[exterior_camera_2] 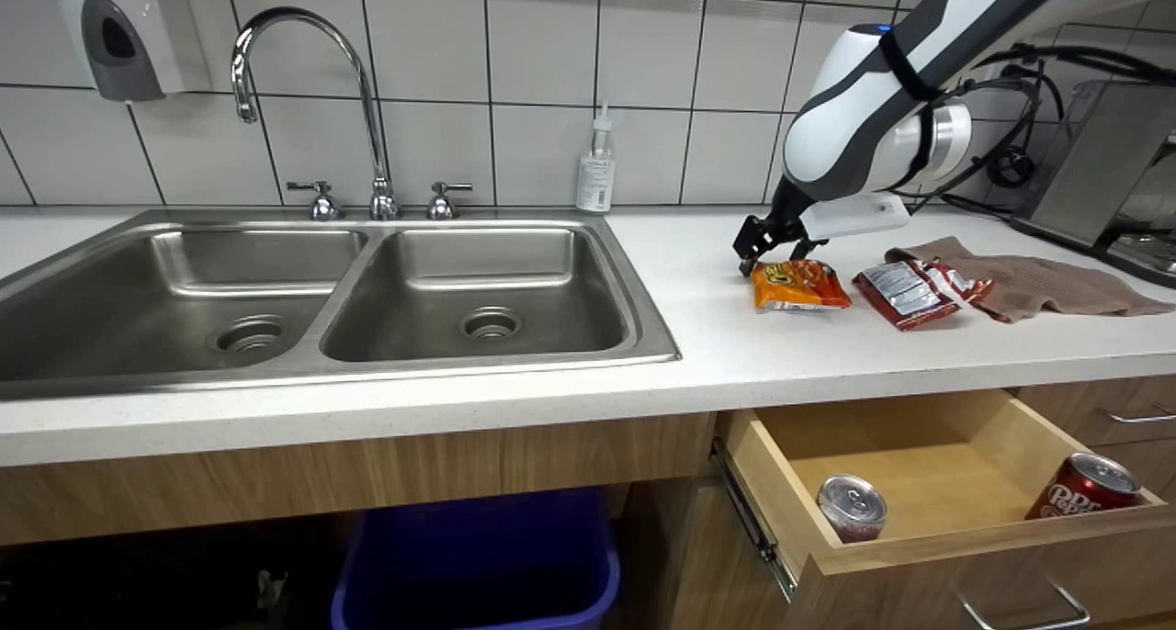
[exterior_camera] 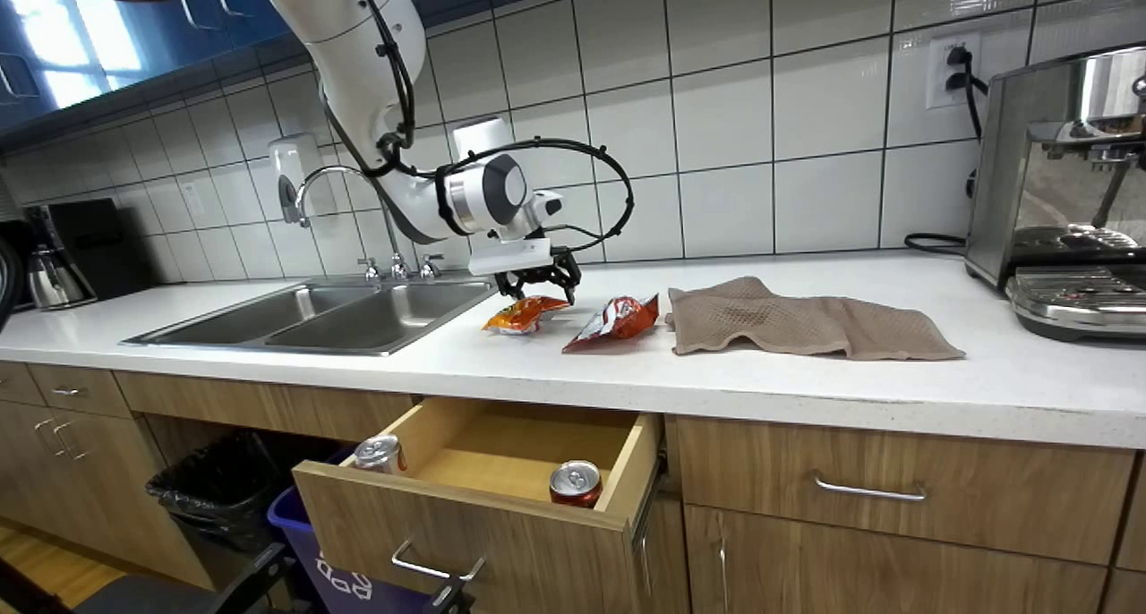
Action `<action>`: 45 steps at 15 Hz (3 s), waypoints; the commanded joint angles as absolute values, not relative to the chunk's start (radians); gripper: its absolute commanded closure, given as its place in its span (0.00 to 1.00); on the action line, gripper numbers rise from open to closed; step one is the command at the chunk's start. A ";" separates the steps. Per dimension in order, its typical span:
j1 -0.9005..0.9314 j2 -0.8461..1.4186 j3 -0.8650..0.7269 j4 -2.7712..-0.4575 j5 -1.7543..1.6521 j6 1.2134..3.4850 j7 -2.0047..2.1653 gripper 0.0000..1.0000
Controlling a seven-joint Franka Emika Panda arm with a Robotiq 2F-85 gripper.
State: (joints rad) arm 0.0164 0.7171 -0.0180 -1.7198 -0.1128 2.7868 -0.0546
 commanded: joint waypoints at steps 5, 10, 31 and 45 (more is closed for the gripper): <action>-0.001 0.729 0.005 -1.684 -0.105 2.738 -0.099 0.00; 0.000 0.730 0.005 -1.683 -0.106 2.733 -0.101 0.00; -0.007 0.731 0.018 -1.677 -0.101 2.705 -0.133 0.00; -0.011 0.733 0.025 -1.673 -0.095 2.697 -0.135 0.00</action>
State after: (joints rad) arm 0.0161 0.7234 -0.0057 -1.7059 -0.1128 2.7340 -0.0964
